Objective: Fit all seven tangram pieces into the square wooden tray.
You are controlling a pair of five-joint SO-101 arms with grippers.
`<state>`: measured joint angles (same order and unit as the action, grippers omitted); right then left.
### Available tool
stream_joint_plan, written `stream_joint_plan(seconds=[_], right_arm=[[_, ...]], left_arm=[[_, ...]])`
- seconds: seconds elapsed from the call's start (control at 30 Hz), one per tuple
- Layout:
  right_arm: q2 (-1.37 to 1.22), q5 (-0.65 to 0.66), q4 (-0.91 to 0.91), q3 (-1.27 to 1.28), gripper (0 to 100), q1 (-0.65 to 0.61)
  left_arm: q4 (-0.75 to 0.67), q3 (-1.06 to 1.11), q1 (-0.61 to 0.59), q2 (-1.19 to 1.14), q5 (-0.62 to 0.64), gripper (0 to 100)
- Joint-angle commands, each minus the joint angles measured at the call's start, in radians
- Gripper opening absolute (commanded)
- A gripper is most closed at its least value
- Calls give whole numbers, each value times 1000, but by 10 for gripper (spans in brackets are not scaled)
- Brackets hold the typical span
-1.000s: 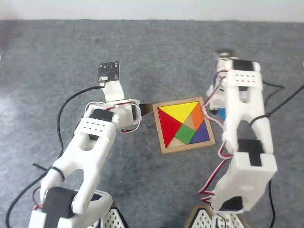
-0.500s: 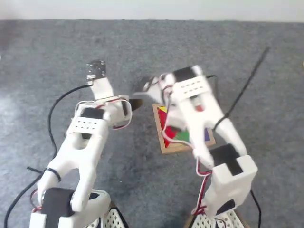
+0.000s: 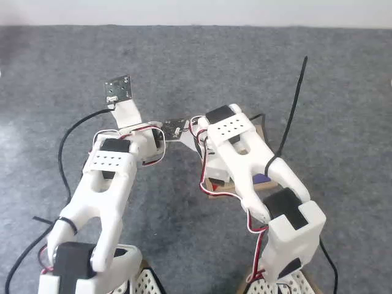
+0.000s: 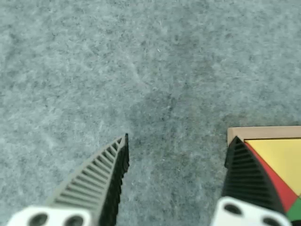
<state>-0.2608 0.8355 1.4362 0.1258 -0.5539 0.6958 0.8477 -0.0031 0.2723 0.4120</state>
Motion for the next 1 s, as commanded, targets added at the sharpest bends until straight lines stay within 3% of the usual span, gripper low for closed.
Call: stream_joint_plan(seconds=[0.0, 0.07, 0.2, 0.57, 0.83, 0.97], right_arm=[[62, -49, -13, -6, 85, -18], [59, -206, -28, -25, 84, -15], [59, -700, -31, -51, 87, 19], [62, -1752, 51, -80, 87, -22], [56, -1933, 117, -160, 97, -58], [53, -1967, 108, -161, 196, -59]], left_arm=[[-2, -44, 0, 37, -8, 317], [-2, -44, 0, 37, -8, 317], [-2, -44, 0, 37, -8, 317], [-2, -44, 0, 37, -8, 317], [-5, -50, -23, 44, -8, 317], [34, -114, -129, 38, -6, 317]])
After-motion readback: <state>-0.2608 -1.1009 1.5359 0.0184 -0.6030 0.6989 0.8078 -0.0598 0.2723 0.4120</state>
